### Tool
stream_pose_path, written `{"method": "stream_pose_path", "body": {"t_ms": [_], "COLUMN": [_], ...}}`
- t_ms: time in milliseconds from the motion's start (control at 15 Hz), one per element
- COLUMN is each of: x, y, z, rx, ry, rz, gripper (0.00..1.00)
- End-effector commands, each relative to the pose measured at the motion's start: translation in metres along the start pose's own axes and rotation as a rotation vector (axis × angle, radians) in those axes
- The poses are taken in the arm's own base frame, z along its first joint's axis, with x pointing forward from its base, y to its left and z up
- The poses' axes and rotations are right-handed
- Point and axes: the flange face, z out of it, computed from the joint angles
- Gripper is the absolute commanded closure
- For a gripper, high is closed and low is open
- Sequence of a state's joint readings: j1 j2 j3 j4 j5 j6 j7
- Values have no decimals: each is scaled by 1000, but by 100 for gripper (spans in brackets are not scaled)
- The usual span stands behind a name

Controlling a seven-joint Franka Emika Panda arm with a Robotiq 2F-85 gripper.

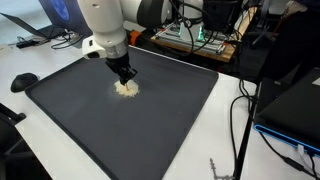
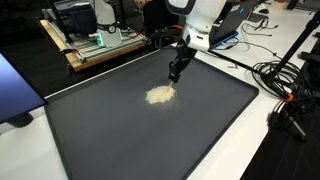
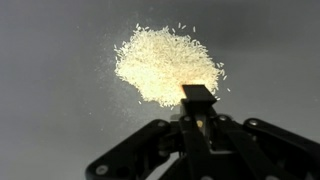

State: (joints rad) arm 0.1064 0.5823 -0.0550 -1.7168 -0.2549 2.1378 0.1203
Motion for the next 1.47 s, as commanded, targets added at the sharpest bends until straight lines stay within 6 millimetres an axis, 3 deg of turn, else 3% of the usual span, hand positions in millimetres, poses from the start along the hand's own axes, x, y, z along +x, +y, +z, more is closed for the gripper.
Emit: {"method": "stream_pose_path", "body": {"t_ms": [0,333,667,1000,1400], "x": [-11,-24,-26,-23,-7], "y": [3,-15,-67,-120,-164], "z": [-17,-49,-81,-87,-74], "rx": [-2,-84,-260,-453,-623], "ry": [-15,-26,11,37,35], "rz": [-17,-14,-42,-27,8], "gripper": [97,97,97,97,97]}}
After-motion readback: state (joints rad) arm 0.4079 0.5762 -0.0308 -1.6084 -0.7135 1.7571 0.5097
